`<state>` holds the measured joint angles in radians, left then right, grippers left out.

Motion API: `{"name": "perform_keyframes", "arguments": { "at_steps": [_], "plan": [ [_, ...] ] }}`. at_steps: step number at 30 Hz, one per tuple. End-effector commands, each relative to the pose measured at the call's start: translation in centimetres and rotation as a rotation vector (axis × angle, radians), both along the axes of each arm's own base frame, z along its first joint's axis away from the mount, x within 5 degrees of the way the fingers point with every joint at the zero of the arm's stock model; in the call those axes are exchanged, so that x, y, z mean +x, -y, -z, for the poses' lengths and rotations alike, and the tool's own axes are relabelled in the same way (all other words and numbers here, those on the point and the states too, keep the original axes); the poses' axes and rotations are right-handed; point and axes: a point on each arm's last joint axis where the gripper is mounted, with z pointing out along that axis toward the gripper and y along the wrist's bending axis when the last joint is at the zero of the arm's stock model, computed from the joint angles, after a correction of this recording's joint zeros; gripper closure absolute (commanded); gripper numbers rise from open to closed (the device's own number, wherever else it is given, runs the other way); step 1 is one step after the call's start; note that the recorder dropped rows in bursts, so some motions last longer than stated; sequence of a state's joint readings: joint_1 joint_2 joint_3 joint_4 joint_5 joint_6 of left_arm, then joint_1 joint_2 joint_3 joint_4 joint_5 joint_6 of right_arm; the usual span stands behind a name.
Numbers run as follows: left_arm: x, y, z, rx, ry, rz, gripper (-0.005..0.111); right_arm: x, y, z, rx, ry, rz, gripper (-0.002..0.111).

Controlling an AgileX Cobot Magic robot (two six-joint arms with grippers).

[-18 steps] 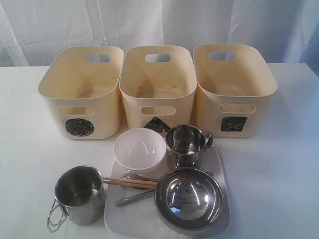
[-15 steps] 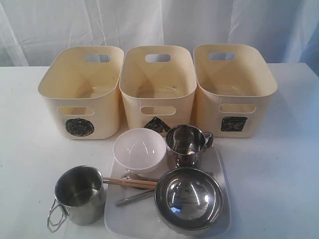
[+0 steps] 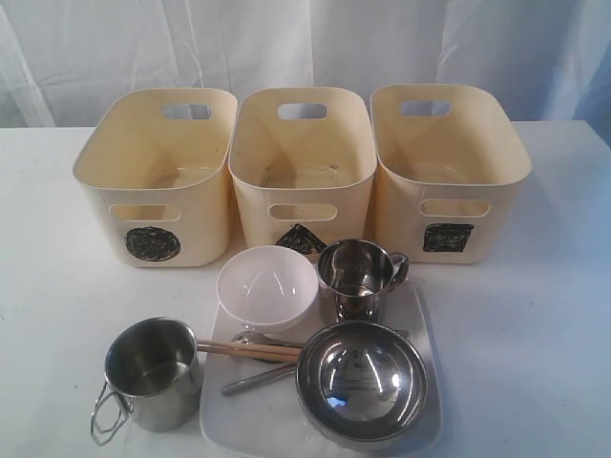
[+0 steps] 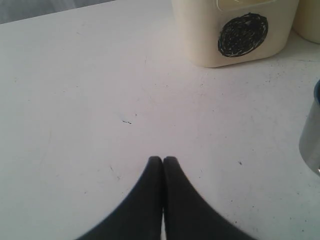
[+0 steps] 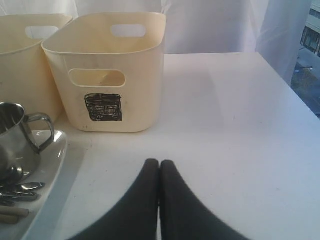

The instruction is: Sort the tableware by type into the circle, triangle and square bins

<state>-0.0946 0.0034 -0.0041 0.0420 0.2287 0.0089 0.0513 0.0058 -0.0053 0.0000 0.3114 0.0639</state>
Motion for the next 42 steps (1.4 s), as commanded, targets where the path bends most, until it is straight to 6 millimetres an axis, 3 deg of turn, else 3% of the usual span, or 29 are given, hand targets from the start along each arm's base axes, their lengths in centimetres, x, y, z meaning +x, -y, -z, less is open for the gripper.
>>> {"name": "perform_keyframes", "arguments": {
  "at_steps": [1,17,25,33,38,42],
  "plan": [
    [0.2,-0.1,-0.4,0.029,0.066,0.006,0.107,0.0,0.0,-0.1,0.003,0.028,0.001,0.108],
    [0.5,0.0,-3.7,-0.604,0.356,-0.084,0.107,0.1,0.0,-0.3,0.004,0.046,0.001,0.108],
    [0.5,-0.1,-4.6,-0.606,0.449,-0.061,0.107,0.1,0.0,-0.3,0.004,0.048,0.001,0.108],
    [0.6,0.0,-3.3,-0.497,0.330,-0.079,0.107,0.1,0.0,-0.3,0.004,0.048,0.001,0.108],
    [0.4,0.0,-5.0,-0.344,0.423,-0.040,0.107,0.1,0.0,-0.3,0.004,0.048,0.003,0.108],
    [1.3,-0.1,-7.0,-0.243,0.332,-0.062,0.107,0.1,0.0,-0.3,0.004,0.048,0.003,0.108]
  ]
}}
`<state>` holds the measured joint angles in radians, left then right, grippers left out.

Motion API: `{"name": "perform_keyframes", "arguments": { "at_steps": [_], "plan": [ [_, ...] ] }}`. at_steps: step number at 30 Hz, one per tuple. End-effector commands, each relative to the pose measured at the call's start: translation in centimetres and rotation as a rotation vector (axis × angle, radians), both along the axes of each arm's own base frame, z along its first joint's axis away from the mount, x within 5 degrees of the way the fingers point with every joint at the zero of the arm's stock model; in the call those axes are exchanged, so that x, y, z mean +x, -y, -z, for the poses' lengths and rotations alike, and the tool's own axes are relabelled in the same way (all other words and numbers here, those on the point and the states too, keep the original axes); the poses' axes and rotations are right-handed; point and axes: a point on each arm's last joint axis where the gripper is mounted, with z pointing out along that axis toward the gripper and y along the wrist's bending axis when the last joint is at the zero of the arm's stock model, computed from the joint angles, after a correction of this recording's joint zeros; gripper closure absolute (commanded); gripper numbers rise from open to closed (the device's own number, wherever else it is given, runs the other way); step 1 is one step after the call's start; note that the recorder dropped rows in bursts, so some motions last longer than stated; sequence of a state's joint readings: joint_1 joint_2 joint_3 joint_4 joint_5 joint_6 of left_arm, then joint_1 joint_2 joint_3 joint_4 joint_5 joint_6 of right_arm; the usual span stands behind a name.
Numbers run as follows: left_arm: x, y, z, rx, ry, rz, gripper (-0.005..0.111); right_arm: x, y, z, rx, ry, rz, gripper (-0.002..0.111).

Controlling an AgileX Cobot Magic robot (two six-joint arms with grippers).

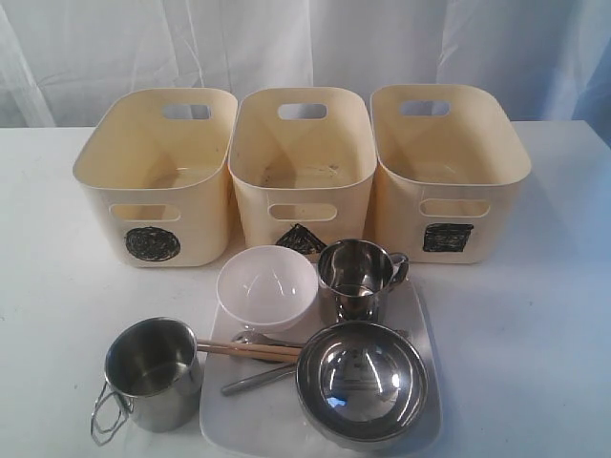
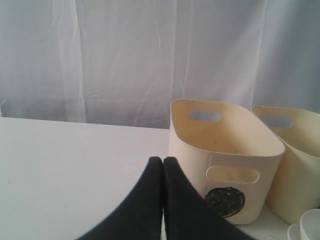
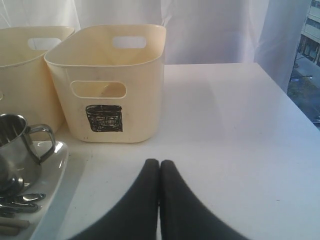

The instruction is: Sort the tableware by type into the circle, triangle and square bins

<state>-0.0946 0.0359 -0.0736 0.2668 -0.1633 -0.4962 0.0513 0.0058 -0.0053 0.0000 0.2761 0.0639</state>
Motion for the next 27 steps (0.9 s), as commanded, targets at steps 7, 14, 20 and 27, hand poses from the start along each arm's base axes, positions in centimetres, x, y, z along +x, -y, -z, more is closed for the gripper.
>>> {"name": "perform_keyframes", "arguments": {
  "at_steps": [7,14,20,27],
  "plan": [
    [6.2,0.8,0.1,0.207,-0.373,0.043,0.107,0.0,0.0,0.0,0.002,0.013,0.003,0.108],
    [8.2,1.8,1.2,0.263,-0.396,0.141,0.107,0.0,0.0,0.0,0.002,0.013,0.003,0.108],
    [9.1,2.1,2.3,0.238,-0.456,0.164,0.107,0.0,0.0,0.0,0.002,0.013,0.003,0.108],
    [9.3,2.5,2.5,0.305,-0.438,0.216,0.107,0.0,0.0,0.0,0.002,0.013,0.003,0.108]
  ]
}}
